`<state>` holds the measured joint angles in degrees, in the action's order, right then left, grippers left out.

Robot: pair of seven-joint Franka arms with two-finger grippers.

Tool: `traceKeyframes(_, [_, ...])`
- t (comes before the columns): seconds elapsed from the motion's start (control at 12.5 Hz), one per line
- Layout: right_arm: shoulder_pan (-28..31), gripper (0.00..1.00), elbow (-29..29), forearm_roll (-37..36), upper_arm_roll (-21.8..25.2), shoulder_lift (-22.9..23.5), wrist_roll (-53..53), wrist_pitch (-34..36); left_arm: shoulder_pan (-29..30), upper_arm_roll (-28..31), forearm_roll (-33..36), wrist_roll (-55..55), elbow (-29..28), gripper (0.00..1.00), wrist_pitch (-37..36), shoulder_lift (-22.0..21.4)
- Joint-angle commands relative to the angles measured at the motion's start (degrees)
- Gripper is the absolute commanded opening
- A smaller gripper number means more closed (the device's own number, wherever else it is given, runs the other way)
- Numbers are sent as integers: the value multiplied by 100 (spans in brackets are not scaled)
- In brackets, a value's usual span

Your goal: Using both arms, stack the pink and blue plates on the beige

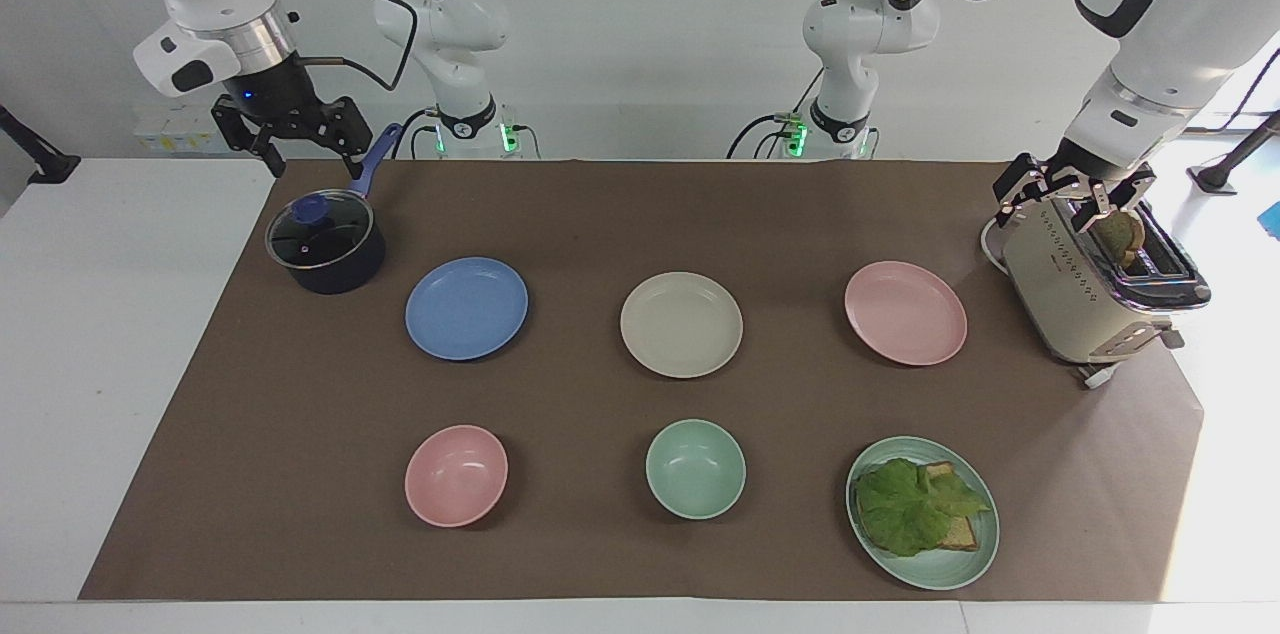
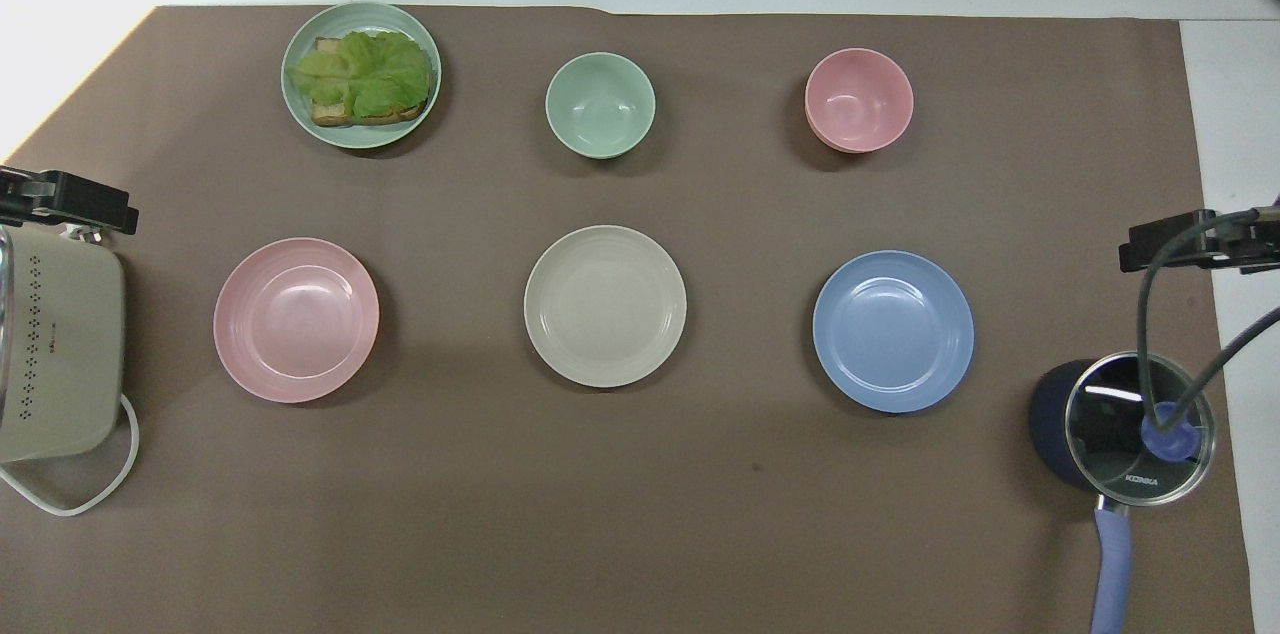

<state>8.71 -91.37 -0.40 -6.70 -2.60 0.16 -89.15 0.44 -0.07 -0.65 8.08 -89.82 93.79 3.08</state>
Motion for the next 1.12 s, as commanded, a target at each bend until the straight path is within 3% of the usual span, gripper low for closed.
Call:
traceKeyframes(0.0, [79, 100, 49, 58, -34, 31, -122, -76, -9, -1, 118, 9, 43, 100, -89, -18])
traceKeyframes(1.04, [87, 100, 75, 40, -34, 58, -157, -164, -9, -1, 118, 9, 43, 100, -80, -18])
